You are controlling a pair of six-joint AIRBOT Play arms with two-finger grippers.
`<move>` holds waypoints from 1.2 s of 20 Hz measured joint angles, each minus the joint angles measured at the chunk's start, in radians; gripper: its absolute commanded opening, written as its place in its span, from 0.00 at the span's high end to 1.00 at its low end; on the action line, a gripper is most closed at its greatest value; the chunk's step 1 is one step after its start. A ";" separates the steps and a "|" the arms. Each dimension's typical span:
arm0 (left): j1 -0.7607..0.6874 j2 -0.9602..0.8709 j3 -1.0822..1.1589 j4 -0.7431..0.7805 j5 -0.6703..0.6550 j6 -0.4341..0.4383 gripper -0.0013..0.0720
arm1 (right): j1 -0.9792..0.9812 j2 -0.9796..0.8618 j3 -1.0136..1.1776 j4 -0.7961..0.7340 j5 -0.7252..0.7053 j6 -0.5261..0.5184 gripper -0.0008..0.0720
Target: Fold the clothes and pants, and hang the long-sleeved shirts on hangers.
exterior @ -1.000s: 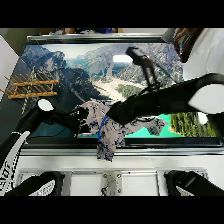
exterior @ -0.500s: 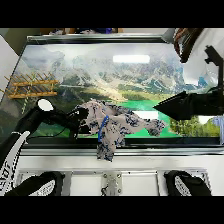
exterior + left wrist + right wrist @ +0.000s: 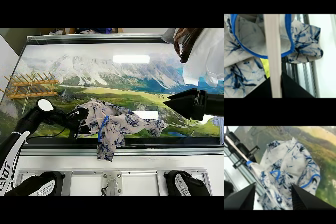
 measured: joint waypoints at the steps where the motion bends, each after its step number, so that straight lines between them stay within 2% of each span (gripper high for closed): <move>1: 0.000 0.000 0.000 0.000 0.000 0.000 0.96 | -0.025 -0.008 -0.013 0.027 0.035 -0.071 0.35; 5: 0.000 0.000 0.000 0.000 0.000 0.000 0.96 | -0.125 -0.056 -0.117 0.198 0.166 -0.409 0.34; 7: 0.000 0.000 0.000 0.000 0.000 0.000 0.96 | -0.140 -0.070 -0.163 0.167 0.196 -0.560 0.34; 9: 0.000 0.000 0.000 0.000 0.000 0.000 0.96 | -0.134 -0.078 -0.201 0.087 0.214 -0.660 0.34; 13: 0.000 0.000 0.000 0.001 0.000 0.000 0.96 | -0.097 -0.102 -0.264 0.013 0.214 -0.777 0.34; 17: 0.000 0.000 0.000 0.001 0.000 0.000 0.96 | -0.052 -0.126 -0.325 -0.002 0.199 -0.847 0.34; 24: 0.000 0.000 0.000 0.001 0.001 0.000 0.96 | -0.005 -0.155 -0.425 0.030 0.089 -0.932 0.35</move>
